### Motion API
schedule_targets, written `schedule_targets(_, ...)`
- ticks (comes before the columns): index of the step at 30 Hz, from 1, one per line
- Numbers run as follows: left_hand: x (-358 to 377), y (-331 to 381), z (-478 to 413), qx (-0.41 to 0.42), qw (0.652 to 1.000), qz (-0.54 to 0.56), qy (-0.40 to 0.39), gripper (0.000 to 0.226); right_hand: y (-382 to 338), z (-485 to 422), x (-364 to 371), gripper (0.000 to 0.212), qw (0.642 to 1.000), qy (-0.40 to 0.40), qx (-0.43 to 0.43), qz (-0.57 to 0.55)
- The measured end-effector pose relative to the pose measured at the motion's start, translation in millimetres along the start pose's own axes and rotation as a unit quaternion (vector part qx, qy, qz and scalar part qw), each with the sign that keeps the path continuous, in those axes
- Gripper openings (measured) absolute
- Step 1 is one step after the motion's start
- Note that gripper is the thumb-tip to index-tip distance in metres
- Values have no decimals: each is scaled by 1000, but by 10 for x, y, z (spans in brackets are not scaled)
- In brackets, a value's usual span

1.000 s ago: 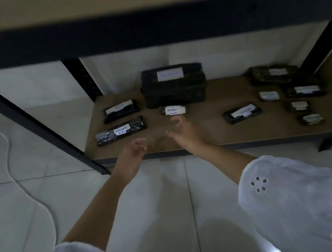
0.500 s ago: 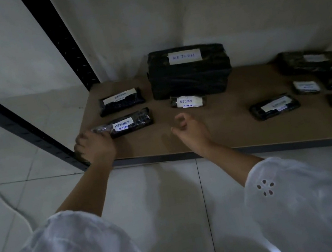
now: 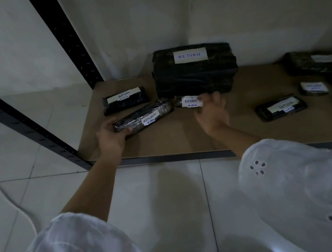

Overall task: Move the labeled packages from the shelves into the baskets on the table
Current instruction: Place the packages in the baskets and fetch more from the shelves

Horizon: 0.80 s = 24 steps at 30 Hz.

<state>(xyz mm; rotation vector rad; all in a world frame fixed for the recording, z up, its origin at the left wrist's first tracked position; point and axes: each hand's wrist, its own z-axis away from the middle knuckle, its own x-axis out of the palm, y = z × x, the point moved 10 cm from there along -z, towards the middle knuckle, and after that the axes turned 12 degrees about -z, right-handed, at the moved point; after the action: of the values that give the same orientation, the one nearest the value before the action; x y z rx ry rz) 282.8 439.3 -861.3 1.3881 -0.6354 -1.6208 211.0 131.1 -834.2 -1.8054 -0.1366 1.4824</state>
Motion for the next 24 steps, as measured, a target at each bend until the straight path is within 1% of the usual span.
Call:
schedule_targets(3, -5, 93, 86, 16, 999, 34, -7, 53, 31, -75, -18, 54, 996, -11, -24, 81)
schedule_targets(5, -1, 135, 140, 11, 999, 50, -15, 53, 22, -106, 18, 61, 995, -25, -36, 95)
schedule_targets(8, -9, 206, 225, 7, 998, 63, -15, 51, -20, -134, 3, 67, 995, -10, -37, 87)
schedule_targets(9, -10, 228, 253, 8, 997, 72, -17, 49, -13, -137, -15, 65, 996, -3, -26, 90)
schedule_targets(12, -2, 272, 332, 5, 994, 106, -30, 48, 47, -113, -56, 50, 994, 6, 8, 111)
schedule_targets(15, -11, 280, 381, -9, 993, 115, -30, 47, 92, -54, -104, 45, 996, 19, 12, 85)
schedule_targets(17, 7, 259, 419, -31, 990, 131, -33, 45, 165, -18, -101, 44, 1000, 6, 15, 24)
schedule_targets(19, 33, 247, 503, -51, 983, 171, -41, 43, 294, 33, -142, 45, 993, -7, 50, -106)
schedule_targets(21, 36, 286, 625, -58, 976, 205, -51, 41, 398, 152, -218, 42, 964, -17, 97, -248)
schedule_targets(23, -3, 354, 807, -75, 971, 221, -57, 35, 438, 353, -340, 28, 926, -36, 141, -348)
schedule_targets(24, -31, 372, 883, -85, 969, 227, -57, 34, 445, 456, -353, 20, 897, -51, 169, -405)
